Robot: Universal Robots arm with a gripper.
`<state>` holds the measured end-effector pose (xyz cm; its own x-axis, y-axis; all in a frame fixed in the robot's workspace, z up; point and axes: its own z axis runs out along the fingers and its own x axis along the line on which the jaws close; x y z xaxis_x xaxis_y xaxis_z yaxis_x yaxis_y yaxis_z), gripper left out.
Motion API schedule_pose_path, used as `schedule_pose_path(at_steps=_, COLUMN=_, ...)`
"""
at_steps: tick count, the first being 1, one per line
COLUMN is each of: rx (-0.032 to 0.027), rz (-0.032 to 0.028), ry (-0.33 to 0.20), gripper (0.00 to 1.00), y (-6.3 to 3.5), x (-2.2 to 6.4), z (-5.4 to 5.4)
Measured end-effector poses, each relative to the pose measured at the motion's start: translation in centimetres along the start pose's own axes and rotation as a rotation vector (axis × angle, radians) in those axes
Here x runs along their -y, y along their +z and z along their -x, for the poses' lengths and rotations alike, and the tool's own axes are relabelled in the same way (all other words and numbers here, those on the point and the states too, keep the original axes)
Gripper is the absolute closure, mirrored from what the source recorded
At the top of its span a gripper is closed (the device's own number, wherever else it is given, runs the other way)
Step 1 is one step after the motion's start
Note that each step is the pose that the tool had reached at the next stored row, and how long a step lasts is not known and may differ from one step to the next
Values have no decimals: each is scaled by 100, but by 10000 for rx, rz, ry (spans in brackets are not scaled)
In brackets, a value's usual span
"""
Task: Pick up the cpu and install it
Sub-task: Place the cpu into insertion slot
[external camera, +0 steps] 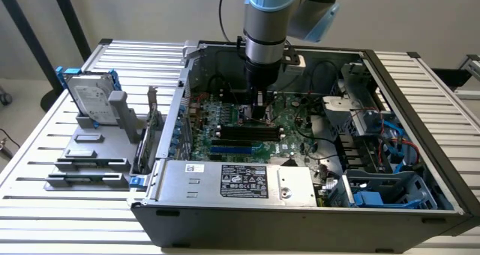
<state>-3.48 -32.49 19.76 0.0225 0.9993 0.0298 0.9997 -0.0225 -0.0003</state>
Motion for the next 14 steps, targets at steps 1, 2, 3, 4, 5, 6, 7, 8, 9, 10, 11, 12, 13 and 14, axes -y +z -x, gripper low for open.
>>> schedule_pose_path(at_steps=1, rx=5, rz=-3, ry=0, gripper=45, y=1, x=0, z=0)
schedule_pose_path(at_steps=2, rx=13, rz=-8, ry=0, gripper=45, y=2, x=0, z=0)
schedule_pose_path(at_steps=3, rx=18, rz=-12, ry=1, gripper=45, y=3, x=-1, z=0)
schedule_pose_path(at_steps=4, rx=22, rz=-13, ry=2, gripper=45, y=4, x=-1, z=0)
schedule_pose_path(at_steps=5, rx=22, rz=-15, ry=2, gripper=45, y=5, x=-1, z=0)
schedule_pose_path(at_steps=6, rx=23, rz=-16, ry=2, gripper=45, y=6, x=-2, z=0)
schedule_pose_path(at_steps=7, rx=24, rz=-17, ry=1, gripper=45, y=6, x=-2, z=0)
schedule_pose_path(at_steps=8, rx=24, rz=-17, ry=1, gripper=45, y=7, x=-2, z=0)
schedule_pose_path(at_steps=9, rx=24, rz=-17, ry=1, gripper=45, y=7, x=-2, z=0)
schedule_pose_path(at_steps=10, rx=24, rz=-17, ry=1, gripper=45, y=8, x=-2, z=0)
schedule_pose_path(at_steps=11, rx=23, rz=-17, ry=1, gripper=45, y=8, x=-2, z=0)
schedule_pose_path(at_steps=12, rx=23, rz=-17, ry=1, gripper=45, y=8, x=-2, z=0)
schedule_pose_path(at_steps=13, rx=13, rz=-17, ry=1, gripper=45, y=10, x=-2, z=-1)
schedule_pose_path(at_steps=14, rx=14, rz=-15, ry=1, gripper=44, y=11, x=-3, z=-1)
